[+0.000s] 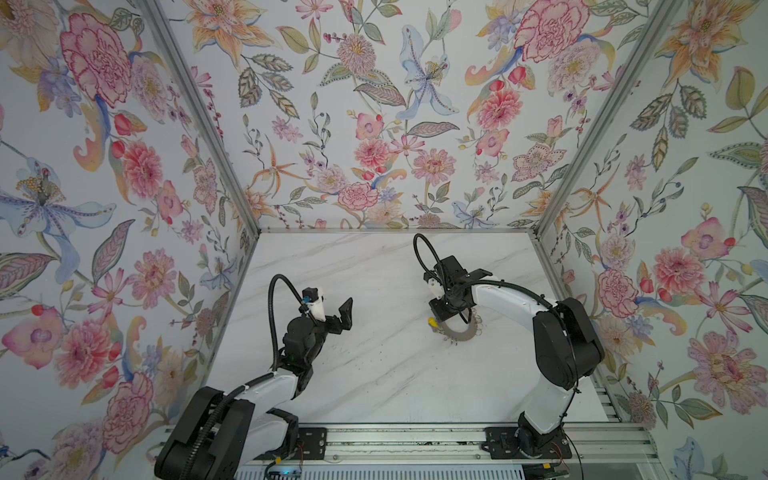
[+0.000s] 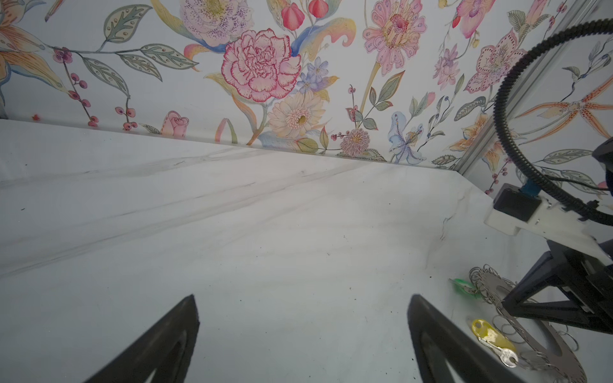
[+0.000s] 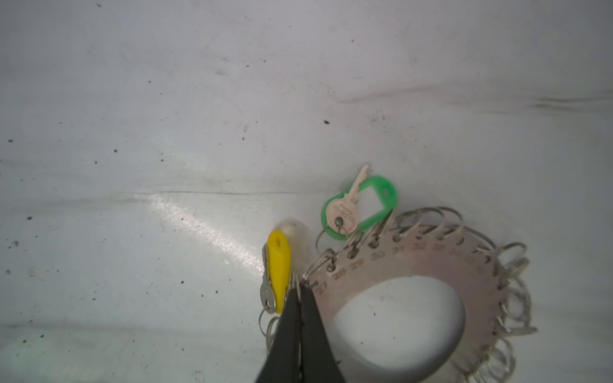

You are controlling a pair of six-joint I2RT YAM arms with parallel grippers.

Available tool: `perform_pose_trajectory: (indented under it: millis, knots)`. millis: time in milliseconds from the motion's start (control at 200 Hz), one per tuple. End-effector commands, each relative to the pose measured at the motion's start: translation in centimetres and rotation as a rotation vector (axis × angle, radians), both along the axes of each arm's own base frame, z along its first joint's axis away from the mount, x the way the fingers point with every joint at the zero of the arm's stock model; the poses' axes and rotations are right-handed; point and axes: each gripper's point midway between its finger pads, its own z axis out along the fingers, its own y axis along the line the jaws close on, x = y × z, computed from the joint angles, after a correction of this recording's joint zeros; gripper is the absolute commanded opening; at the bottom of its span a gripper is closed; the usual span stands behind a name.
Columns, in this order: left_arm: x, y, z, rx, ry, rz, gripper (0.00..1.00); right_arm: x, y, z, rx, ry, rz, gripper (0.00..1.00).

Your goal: Remove the keys from the keyring

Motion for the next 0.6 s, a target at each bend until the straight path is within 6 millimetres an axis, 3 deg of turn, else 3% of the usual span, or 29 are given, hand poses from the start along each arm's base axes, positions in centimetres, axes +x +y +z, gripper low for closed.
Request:
perform_pose_trajectory:
  millis: [0, 145, 315, 596]
  knots:
    - [0.3, -1.4, 1.7, -0.037, -0.038, -0.055, 0.99, -1.2, 1.7, 1.9, 0.088, -0.06, 0.12, 0.05]
    - [0.0, -2.3, 2.0, -0.042, -0.051, -0.108, 0.98, -3.3, 3.4, 3.5, 0.153, -0.106, 0.227, 0.06]
    - [-0.6, -4.3, 2.7, -0.051, -0.076, -0.215, 0.92, -4.6, 4.0, 5.6, 0.224, -0.159, 0.269, 0.06]
    - [-3.0, -9.9, 3.9, -0.076, -0.149, -0.494, 0.81, -6.4, 4.1, 9.9, 0.361, -0.226, 0.28, 0.04]
